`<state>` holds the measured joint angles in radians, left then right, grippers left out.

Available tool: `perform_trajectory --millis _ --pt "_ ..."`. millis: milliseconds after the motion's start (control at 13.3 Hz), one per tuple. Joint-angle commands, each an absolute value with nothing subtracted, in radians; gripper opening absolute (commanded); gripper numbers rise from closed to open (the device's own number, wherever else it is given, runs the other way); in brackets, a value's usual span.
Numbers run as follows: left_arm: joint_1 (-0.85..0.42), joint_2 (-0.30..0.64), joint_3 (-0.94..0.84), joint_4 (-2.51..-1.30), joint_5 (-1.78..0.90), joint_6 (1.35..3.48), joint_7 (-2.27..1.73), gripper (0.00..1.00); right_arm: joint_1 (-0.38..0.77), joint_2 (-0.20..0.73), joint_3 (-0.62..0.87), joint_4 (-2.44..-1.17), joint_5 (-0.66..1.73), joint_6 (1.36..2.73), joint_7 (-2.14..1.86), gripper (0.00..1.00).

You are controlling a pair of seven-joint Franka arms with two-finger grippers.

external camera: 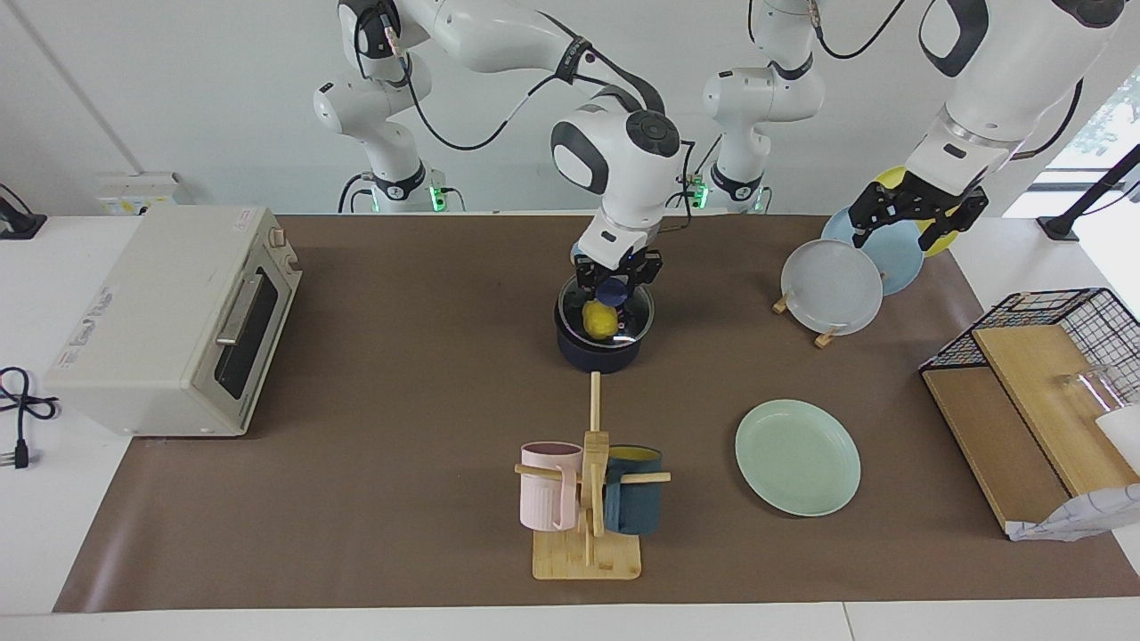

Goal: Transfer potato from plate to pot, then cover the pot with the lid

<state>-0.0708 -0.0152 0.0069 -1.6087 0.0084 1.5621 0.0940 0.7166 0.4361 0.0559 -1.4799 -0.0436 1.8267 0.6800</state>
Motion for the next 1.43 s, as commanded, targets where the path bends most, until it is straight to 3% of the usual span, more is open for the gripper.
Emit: perform_trajectory --millis 0,375,1051,1352 --pt "-0.077 -0.014 0.018 -1.602 0.029 1.563 0.141 1.0 0.715 0.39 0.058 -1.543 -0.051 1.848 0.703 0.0" --pt "-0.078 -0.021 0.02 -1.606 0.028 1.494 0.13 1.0 0.716 0.354 0.058 -1.652 -0.051 2.003 0.703 0.0" --pt "-0.081 -0.02 0.018 -1.608 0.028 1.506 0.018 1.0 0.709 0.341 0.057 -1.681 -0.057 2.009 0.693 0.0" --pt "-0.081 -0.02 0.018 -1.605 0.02 1.509 -0.002 1.0 0.703 0.341 0.057 -1.703 -0.061 2.08 0.677 0.0"
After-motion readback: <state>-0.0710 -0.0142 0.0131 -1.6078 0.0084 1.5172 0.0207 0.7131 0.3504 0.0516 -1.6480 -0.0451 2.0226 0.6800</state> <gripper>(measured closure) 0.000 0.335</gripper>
